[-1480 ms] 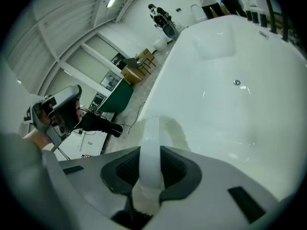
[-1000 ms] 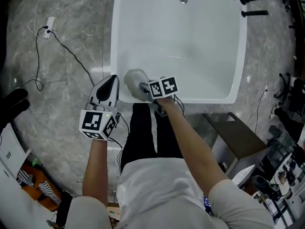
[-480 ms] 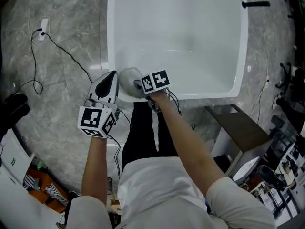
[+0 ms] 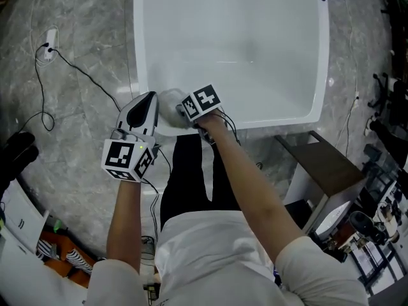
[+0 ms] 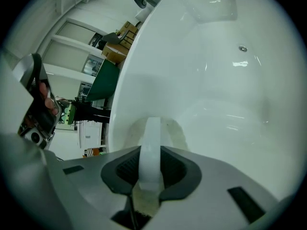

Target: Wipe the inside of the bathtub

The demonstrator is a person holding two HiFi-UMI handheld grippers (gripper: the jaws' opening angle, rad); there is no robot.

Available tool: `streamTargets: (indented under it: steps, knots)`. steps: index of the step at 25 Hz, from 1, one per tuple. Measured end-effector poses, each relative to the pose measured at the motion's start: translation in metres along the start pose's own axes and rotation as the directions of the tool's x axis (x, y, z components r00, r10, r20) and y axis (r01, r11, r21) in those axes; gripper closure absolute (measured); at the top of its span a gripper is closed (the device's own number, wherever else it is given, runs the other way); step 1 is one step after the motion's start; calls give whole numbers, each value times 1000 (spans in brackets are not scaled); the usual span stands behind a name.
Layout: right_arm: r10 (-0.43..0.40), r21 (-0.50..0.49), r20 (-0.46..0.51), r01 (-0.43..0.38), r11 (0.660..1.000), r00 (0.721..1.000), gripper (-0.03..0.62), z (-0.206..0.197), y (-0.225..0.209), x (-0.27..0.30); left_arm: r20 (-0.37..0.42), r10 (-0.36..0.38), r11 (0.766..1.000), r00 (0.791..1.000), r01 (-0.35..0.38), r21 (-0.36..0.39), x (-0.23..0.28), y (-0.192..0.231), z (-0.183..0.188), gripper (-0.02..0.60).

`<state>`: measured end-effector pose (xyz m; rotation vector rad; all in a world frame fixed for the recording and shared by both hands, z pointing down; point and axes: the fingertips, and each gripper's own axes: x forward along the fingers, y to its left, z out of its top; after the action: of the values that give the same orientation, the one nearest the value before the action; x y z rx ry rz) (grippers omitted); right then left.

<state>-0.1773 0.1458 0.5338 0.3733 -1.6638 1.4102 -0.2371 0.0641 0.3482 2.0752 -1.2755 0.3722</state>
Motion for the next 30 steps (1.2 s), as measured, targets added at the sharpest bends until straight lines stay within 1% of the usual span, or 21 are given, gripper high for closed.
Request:
streamTargets:
  steps: [3, 8, 14, 22, 25, 30]
  knots:
    - [-16, -11, -9, 16, 1000, 1000, 499, -1, -11, -3, -17, -19, 1000, 1000, 20, 18, 8, -6, -6, 575]
    - [-42, -6, -15, 42, 999, 999, 499, -11, -40, -21, -35, -46, 998, 998, 47, 32, 19, -23, -12, 575]
    - [-66, 10, -4, 66, 998, 998, 499, -25, -81, -47, -48, -59, 997, 997, 61, 50, 36, -46, -21, 575]
    - [-61, 29, 8, 61, 998, 998, 499, -39, -117, -76, -48, -72, 996, 996, 74, 48, 65, -83, -23, 575]
    - [-52, 36, 7, 52, 998, 999, 499, -41, -121, -78, -59, -102, 994, 993, 105, 44, 74, -95, -24, 575]
    - [-42, 39, 4, 42, 998, 999, 499, -45, -132, -89, -82, -134, 988, 988, 140, 71, 89, -114, -25, 575]
